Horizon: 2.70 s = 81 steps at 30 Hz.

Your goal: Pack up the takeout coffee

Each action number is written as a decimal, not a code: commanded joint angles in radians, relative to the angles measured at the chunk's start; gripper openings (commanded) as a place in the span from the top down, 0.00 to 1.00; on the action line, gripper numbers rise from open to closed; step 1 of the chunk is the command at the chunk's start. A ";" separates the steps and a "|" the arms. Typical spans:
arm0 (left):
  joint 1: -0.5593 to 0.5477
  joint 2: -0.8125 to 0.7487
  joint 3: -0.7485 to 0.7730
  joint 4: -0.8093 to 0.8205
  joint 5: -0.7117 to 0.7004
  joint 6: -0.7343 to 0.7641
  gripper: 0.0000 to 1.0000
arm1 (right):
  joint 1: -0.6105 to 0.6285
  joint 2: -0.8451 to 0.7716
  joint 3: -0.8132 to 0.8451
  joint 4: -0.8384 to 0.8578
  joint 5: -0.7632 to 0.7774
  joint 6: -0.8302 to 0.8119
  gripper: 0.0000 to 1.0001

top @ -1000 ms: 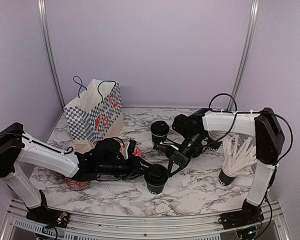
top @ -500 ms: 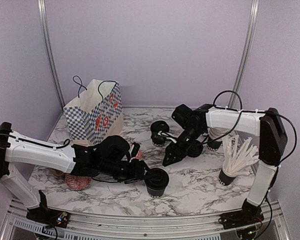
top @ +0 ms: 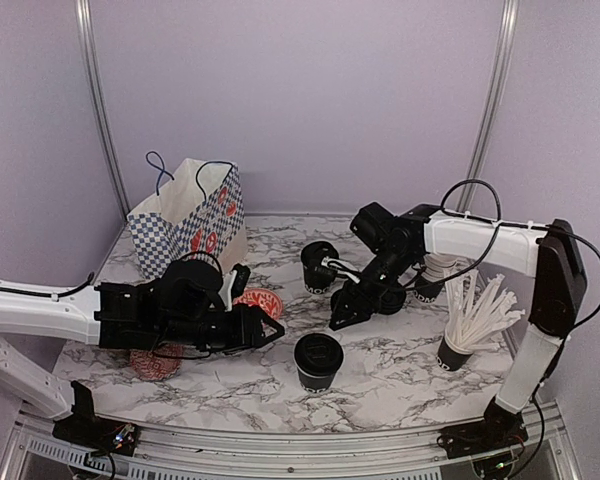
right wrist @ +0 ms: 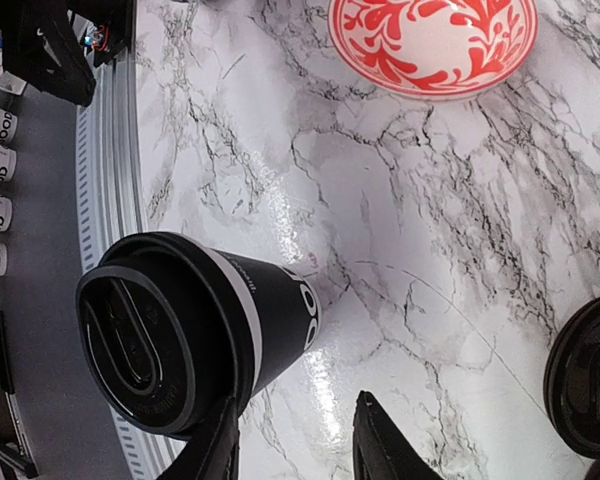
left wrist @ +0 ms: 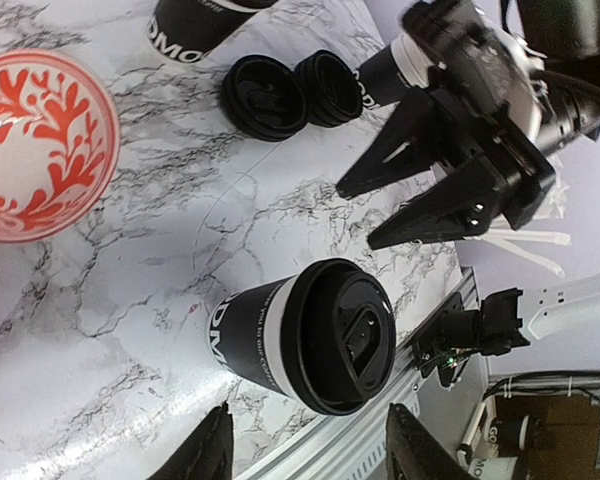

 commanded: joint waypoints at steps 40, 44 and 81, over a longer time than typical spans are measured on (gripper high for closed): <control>-0.013 0.256 -0.054 0.171 0.181 -0.210 0.78 | -0.004 -0.005 -0.163 -0.117 -0.197 -0.099 0.61; -0.015 0.273 -0.049 0.156 0.187 -0.216 0.80 | -0.004 0.010 -0.164 -0.120 -0.222 -0.109 0.60; -0.066 0.635 0.004 -0.440 0.196 -0.078 0.95 | -0.048 0.176 -0.104 0.070 0.097 0.084 0.71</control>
